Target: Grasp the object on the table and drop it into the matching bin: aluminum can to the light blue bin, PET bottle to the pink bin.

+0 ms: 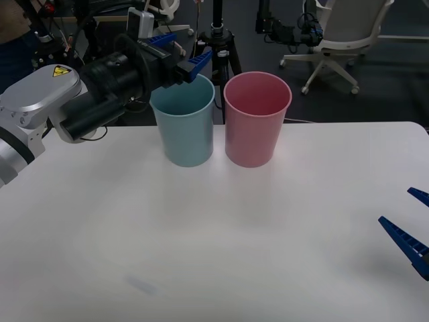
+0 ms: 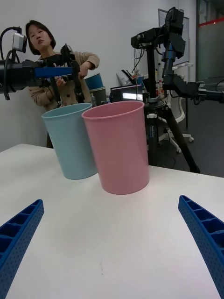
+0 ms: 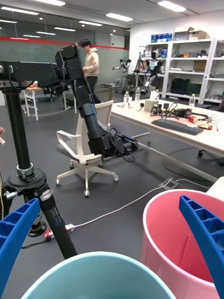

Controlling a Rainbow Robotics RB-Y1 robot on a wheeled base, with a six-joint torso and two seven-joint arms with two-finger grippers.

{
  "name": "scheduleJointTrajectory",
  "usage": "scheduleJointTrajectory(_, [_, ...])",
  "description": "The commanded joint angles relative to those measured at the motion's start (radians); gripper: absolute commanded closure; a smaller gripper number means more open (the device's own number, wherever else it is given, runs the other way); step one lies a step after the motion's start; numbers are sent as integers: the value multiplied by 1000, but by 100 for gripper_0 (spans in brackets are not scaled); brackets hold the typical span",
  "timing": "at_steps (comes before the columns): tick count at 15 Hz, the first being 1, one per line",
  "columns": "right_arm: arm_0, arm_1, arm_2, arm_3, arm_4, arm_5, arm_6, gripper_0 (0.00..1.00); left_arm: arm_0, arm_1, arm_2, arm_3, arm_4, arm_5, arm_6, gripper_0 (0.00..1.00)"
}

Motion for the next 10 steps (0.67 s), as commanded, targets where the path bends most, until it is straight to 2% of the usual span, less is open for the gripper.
scheduleJointTrajectory(1, [0, 0, 0, 0, 0, 0, 0, 0, 1, 5, 0, -8, 11, -10, -2, 0])
scheduleJointTrajectory(6, [0, 0, 0, 0, 0, 0, 0, 0, 18, 55, 0, -40, 57, -72, -33, 0])
scheduleJointTrajectory(10, [0, 0, 0, 0, 0, 0, 0, 0, 127, 196, 0, -235, 144, -49, -59, 0])
